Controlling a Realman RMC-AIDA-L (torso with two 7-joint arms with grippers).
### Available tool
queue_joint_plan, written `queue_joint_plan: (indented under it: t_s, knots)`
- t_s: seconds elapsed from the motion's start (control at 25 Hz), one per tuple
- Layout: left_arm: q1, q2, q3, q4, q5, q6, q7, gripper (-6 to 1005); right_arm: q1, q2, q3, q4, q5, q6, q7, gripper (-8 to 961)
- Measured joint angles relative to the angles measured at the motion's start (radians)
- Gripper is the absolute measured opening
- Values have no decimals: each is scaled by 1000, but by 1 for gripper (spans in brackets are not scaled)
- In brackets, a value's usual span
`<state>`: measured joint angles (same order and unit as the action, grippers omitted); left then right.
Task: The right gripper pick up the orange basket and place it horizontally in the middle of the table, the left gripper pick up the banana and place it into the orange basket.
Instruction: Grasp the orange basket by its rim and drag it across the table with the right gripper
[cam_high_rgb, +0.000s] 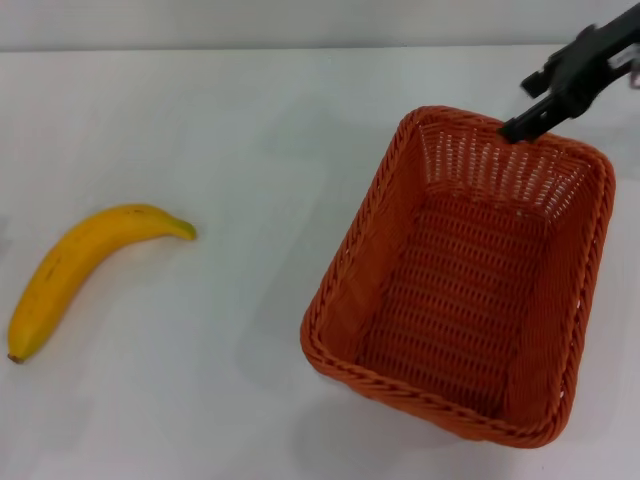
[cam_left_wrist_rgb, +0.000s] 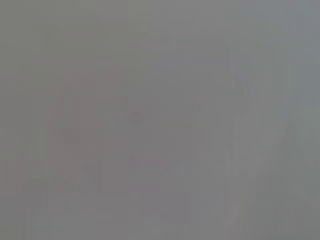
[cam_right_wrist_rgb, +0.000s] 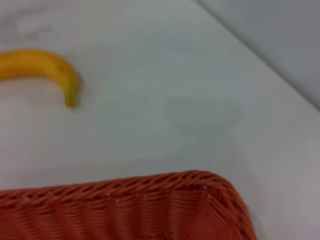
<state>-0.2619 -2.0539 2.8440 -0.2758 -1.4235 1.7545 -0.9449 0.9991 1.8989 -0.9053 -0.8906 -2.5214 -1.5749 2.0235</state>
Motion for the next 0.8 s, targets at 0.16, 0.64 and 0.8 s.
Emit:
queue_joint_plan:
  t_s: [0.16,0.64,0.8]
  knots:
    - [11,-5,0,-1,-2,0,4,884,22,43,-63,5,-54,62,12,777]
    - [26,-10,0,-2,11,0,5,883,100,73,-167,138,-199,195,17,770]
    - [34,-17,0,-2,12,0,7,883,110,91,-194,167,-270,227,18,768]
